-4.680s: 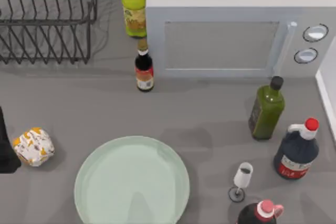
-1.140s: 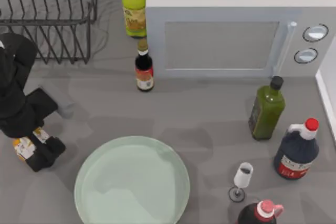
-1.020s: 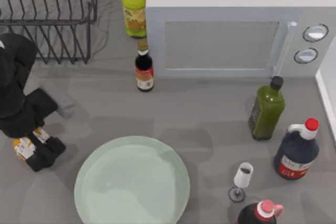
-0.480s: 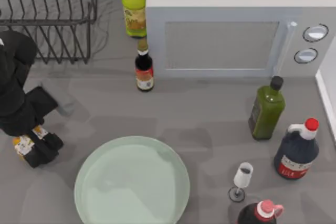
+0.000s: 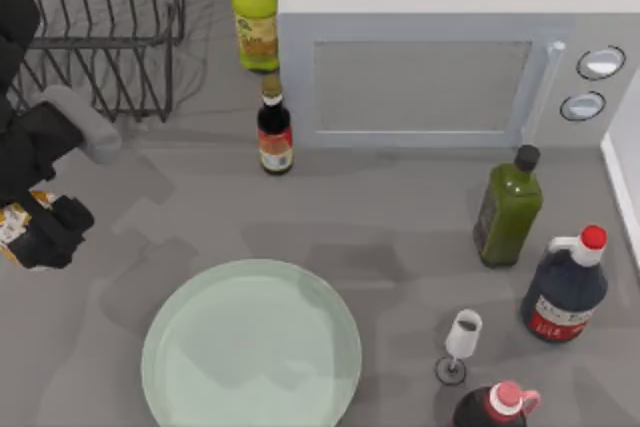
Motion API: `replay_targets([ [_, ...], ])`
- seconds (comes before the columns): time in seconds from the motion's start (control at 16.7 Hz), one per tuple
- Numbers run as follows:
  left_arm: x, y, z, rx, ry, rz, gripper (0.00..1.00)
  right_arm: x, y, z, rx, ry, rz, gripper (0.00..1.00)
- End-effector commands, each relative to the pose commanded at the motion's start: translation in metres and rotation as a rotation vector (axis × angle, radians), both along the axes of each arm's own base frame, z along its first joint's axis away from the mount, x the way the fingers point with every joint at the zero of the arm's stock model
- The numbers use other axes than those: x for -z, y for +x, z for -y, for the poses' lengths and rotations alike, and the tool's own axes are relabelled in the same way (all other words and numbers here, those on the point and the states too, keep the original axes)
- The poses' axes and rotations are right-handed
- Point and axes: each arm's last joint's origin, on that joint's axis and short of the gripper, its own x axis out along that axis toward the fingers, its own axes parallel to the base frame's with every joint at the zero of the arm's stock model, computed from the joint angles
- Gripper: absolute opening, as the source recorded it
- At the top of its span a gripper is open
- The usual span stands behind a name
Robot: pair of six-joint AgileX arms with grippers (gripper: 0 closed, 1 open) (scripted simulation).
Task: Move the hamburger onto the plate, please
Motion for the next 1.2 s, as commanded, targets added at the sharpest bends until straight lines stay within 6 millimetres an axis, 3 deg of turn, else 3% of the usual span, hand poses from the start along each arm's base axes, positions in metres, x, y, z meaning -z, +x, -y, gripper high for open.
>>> replay_targets([
  [0.12, -0.012, -0.002, 0.000, -0.002, -0.002, 0.015, 0.00, 0.000, 0.000, 0.000, 0.000, 0.000, 0.000, 1.00],
  [0.66, -0.010, -0.001, 0.007, -0.065, 0.001, -0.001, 0.00, 0.000, 0.000, 0.000, 0.000, 0.000, 0.000, 1.00],
  [1.2, -0.001, 0.000, 0.056, -0.572, 0.035, -0.056, 0.00, 0.000, 0.000, 0.000, 0.000, 0.000, 0.000, 1.00],
])
